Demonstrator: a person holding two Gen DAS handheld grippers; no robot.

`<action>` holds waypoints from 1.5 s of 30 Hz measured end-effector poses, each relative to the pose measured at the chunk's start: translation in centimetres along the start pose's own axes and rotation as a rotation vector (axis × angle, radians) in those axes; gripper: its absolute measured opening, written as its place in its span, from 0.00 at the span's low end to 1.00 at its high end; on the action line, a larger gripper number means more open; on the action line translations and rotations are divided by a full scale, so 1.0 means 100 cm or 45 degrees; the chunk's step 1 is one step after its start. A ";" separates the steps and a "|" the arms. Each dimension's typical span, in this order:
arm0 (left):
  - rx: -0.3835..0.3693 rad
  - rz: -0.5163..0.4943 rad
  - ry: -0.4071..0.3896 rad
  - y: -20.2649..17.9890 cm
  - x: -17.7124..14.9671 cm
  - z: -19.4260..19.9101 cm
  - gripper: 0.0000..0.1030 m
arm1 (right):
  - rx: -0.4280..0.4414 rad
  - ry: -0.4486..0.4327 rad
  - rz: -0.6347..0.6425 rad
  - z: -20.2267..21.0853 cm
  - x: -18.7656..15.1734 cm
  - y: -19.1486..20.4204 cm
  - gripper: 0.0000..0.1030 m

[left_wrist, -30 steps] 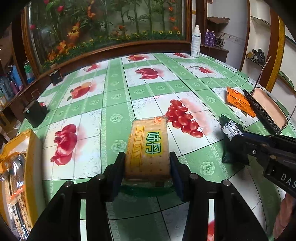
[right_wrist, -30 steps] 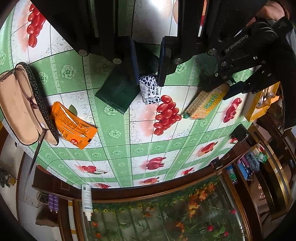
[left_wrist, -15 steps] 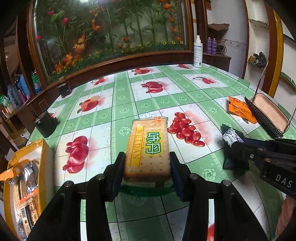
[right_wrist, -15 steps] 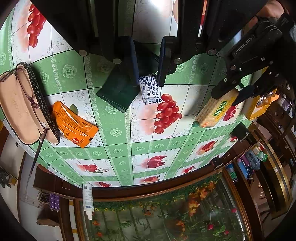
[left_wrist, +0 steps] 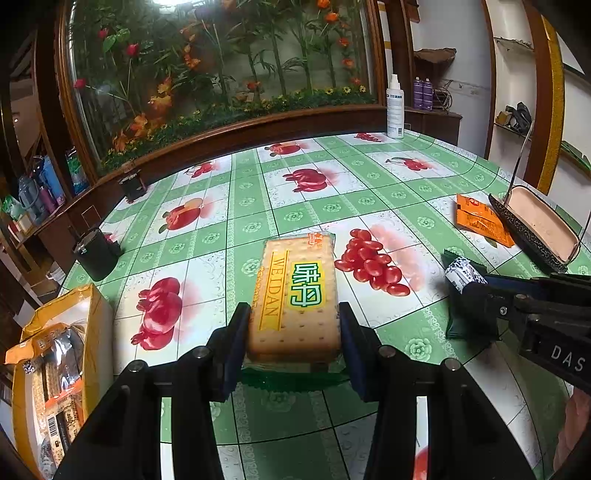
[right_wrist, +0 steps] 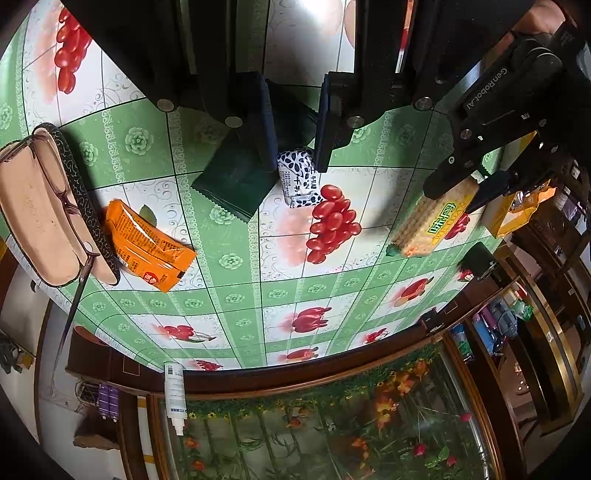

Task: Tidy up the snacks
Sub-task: 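Lift the cracker pack with the left tool while the right holds its packets, then carry the cracker pack and held packets toward the white tray with both tools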

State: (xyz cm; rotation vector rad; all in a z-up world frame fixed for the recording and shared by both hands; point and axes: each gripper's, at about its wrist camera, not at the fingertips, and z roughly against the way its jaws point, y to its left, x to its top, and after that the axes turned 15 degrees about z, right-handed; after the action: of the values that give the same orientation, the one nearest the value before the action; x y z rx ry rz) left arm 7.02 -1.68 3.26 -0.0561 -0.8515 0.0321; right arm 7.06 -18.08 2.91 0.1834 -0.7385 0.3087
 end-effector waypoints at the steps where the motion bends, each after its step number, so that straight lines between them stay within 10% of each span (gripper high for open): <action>1: 0.000 0.000 -0.001 0.000 0.000 0.000 0.44 | 0.000 -0.001 0.000 0.000 0.000 0.000 0.21; 45: 0.031 0.023 -0.131 0.005 0.008 0.022 0.44 | 0.005 -0.090 0.058 0.011 0.001 0.011 0.21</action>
State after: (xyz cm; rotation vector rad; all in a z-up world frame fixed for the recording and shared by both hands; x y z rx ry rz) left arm 5.88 -1.06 5.30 -0.0393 -0.9536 0.0624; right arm 6.09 -17.31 3.83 0.1820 -0.8127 0.3480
